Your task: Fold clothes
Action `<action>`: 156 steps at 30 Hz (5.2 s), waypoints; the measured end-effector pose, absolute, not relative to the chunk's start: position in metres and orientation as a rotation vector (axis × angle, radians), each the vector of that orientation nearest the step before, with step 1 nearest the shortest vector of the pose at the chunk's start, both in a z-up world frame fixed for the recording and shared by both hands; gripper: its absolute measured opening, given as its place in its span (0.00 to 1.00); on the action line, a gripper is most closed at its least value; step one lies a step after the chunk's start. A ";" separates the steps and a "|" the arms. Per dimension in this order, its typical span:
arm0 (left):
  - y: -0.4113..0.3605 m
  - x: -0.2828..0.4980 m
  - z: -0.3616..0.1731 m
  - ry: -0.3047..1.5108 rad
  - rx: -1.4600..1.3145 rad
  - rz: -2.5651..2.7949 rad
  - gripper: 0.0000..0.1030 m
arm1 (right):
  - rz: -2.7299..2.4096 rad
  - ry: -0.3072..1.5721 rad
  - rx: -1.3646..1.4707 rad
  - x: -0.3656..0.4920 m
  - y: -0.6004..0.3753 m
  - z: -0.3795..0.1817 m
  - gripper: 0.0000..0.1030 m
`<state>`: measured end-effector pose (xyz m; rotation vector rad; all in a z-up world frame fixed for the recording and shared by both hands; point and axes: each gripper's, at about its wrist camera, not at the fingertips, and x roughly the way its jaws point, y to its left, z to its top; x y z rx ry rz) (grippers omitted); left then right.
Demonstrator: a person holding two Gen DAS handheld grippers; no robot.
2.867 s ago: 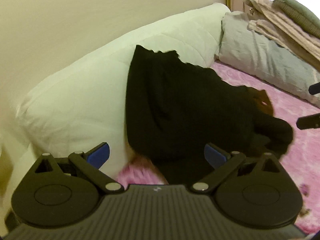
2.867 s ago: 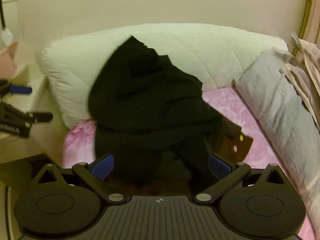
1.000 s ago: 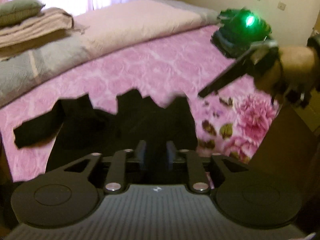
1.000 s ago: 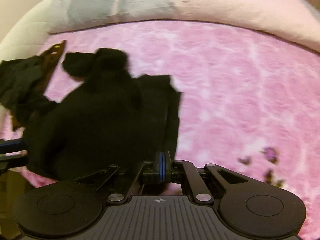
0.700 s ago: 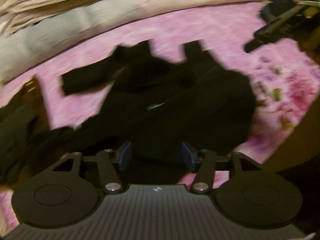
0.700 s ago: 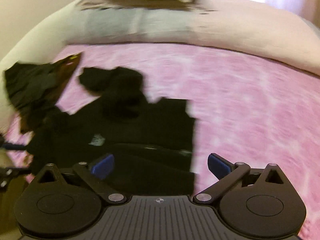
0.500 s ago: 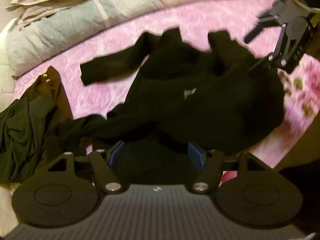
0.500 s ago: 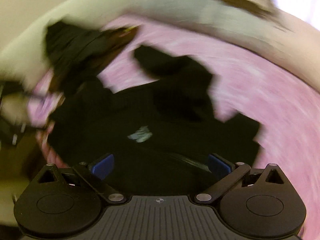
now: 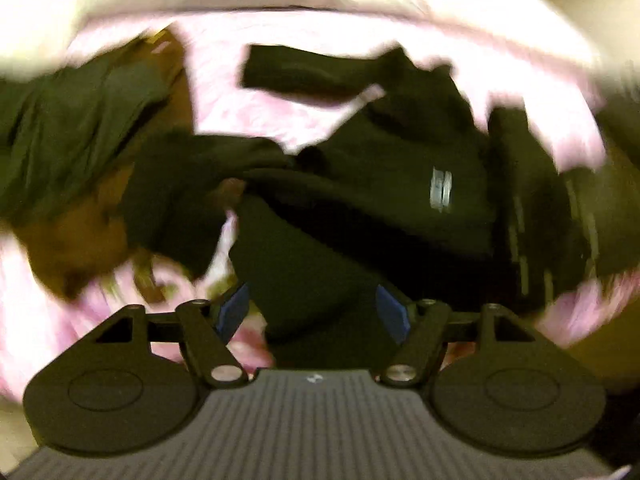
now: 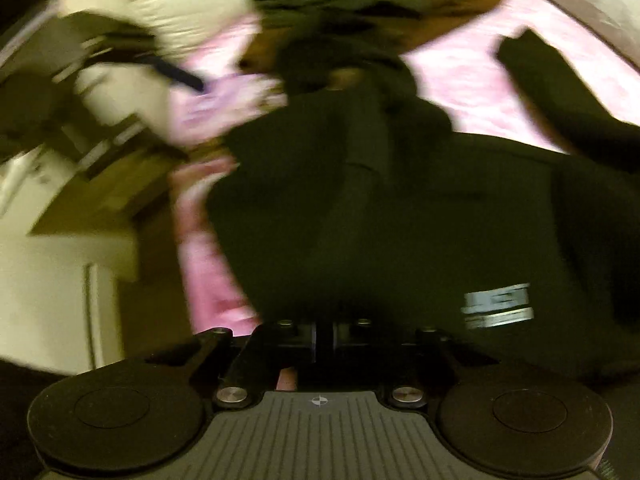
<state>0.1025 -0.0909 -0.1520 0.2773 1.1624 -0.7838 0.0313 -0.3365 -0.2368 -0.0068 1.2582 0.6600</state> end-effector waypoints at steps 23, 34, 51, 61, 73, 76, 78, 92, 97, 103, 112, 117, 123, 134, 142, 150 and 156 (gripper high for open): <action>-0.108 0.048 -0.173 1.234 0.135 -0.494 0.07 | 0.604 1.117 -0.159 0.079 -0.400 -0.205 1.00; -0.085 0.004 -0.168 1.205 0.106 -0.445 0.07 | 0.887 1.073 -0.669 0.220 -0.376 -0.338 0.96; -0.181 0.063 -0.022 0.640 0.265 -0.737 0.03 | -0.109 0.761 -0.060 0.073 -0.638 -0.102 0.04; -0.237 0.013 0.073 0.336 0.201 -1.099 0.03 | -0.617 0.371 0.033 -0.135 -0.636 0.053 0.04; -0.216 -0.022 0.112 0.221 0.227 -1.252 0.03 | -0.825 0.186 -0.007 -0.266 -0.570 0.125 0.04; -0.230 -0.017 0.110 0.218 0.230 -1.243 0.03 | -0.820 0.199 0.015 -0.266 -0.597 0.118 0.04; -0.251 -0.008 0.105 0.218 0.224 -1.202 0.03 | -0.804 0.210 0.023 -0.256 -0.621 0.116 0.04; -0.419 0.081 -0.029 0.647 0.359 -0.737 0.18 | -0.513 0.530 0.072 -0.040 -0.894 -0.036 0.89; -0.395 0.064 -0.090 0.863 0.413 -0.697 0.35 | -0.470 0.708 0.230 -0.082 -0.892 -0.126 0.89; -0.352 0.054 -0.166 1.056 0.486 -0.749 0.46 | -0.492 0.969 0.553 -0.194 -0.839 -0.221 0.89; -0.324 0.058 -0.258 1.203 0.634 -0.826 0.55 | -0.388 0.956 0.891 -0.254 -0.729 -0.262 0.89; -0.304 0.073 -0.283 1.215 0.572 -0.861 0.60 | -0.408 0.914 0.856 -0.252 -0.704 -0.270 0.89; -0.297 0.070 -0.267 1.197 0.546 -1.011 0.05 | -0.442 0.881 0.879 -0.263 -0.704 -0.271 0.18; -0.234 0.035 -0.130 1.205 0.500 -1.203 0.05 | -0.433 1.008 0.619 -0.271 -0.721 -0.130 0.01; -0.193 -0.008 -0.174 1.426 0.594 -1.108 0.06 | -0.469 1.225 0.579 -0.285 -0.670 -0.154 0.02; -0.233 -0.001 -0.161 1.302 0.657 -1.109 0.19 | -0.592 1.138 0.623 -0.299 -0.669 -0.163 0.02; -0.323 -0.010 -0.147 1.143 0.693 -1.144 0.34 | -0.578 1.056 0.611 -0.268 -0.735 -0.173 0.02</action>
